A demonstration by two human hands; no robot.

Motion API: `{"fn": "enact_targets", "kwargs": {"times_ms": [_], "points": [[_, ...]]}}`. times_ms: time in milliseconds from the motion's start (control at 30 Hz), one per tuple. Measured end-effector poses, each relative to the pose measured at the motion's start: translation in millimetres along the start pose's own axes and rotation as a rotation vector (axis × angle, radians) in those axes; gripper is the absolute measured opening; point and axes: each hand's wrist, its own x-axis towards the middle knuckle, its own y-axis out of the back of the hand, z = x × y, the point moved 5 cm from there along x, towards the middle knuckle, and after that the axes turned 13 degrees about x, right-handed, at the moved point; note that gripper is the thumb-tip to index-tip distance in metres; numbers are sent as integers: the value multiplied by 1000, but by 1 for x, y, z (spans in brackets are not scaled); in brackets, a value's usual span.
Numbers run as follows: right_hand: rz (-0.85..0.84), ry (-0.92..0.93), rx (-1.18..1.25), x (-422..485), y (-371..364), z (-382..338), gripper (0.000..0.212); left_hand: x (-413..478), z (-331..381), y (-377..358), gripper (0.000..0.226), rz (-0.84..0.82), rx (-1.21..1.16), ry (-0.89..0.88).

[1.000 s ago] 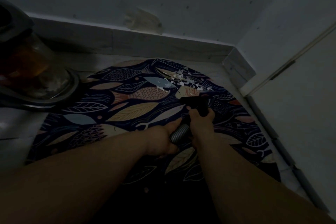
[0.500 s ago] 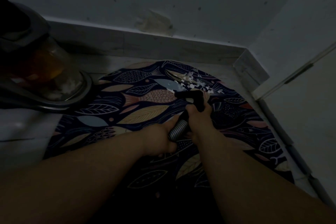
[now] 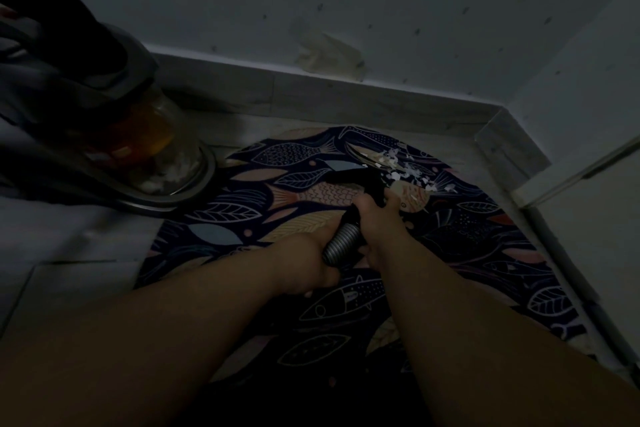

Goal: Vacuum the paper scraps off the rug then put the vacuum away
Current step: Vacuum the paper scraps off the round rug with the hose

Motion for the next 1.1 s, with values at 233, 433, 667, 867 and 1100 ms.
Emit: {"fn": "enact_targets", "kwargs": {"times_ms": [233, 433, 667, 867, 1100], "points": [[-94, -15, 22, -8, -40, 1, 66, -22, -18, 19, 94, 69, 59, 56], [-168, -16, 27, -8, -84, 3, 69, -38, -46, 39, 99, 121, 90, 107], [-131, -24, 54, -7, -83, 5, 68, -34, -47, 40, 97, 120, 70, 61], [-46, -39, 74, 4, -54, -1, 69, -7, -34, 30, 95, 84, -24, -42], [91, -54, 114, 10, -15, -5, 72, 18, -19, 12, 98, 60, 41, -152]]}}
